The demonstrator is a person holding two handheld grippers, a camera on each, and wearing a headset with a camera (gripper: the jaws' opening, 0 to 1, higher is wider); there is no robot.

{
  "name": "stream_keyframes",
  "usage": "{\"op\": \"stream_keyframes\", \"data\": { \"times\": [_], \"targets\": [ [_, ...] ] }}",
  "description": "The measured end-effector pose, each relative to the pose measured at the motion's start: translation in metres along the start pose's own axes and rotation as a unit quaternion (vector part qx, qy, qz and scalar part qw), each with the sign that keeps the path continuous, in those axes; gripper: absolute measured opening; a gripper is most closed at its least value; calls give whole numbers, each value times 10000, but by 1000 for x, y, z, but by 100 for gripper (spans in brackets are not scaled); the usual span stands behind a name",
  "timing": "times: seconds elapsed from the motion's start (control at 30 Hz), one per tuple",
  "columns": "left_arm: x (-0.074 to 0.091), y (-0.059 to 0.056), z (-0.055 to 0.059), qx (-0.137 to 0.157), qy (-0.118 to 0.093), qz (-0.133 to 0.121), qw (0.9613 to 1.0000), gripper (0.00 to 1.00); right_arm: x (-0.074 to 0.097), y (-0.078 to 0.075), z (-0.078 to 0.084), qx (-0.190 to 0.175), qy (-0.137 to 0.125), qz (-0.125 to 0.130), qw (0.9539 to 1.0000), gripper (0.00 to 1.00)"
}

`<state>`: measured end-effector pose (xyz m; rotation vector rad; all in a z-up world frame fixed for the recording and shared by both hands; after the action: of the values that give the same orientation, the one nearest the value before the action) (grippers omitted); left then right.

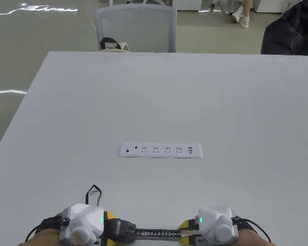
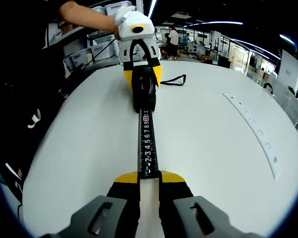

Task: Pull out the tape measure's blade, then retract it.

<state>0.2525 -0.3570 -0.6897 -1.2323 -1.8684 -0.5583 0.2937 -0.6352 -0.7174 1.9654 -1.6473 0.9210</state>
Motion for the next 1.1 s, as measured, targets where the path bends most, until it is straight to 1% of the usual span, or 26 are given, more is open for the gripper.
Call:
{"op": "stream_keyframes", "data": {
  "times": [0.53, 0.77, 1.1],
  "targets": [
    [-4, 2, 1, 72, -22, -33, 10000, 29, 6, 1, 7, -35, 33, 24, 10000, 11],
    [-4, 3, 0, 103, -35, -46, 9999, 29, 11, 1, 8, -44, 56, 42, 10000, 11],
    [-3, 1, -4, 125, -33, -59, 9999, 29, 15, 1, 14, -100, 81, 88, 9999, 11]
  ]
}}
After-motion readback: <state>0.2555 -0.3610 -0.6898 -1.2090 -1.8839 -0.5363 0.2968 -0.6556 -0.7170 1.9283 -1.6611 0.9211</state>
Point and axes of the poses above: the centre of the closed fingertips' face, and the gripper's own axes: x roughly backward along the fingers, y roughly to its left, z roughly out of its underside, the point moved 9 cm from there along x, roughly backward along the fingers, and after that the axes turned 11 degrees about x, right-handed, at the moved point
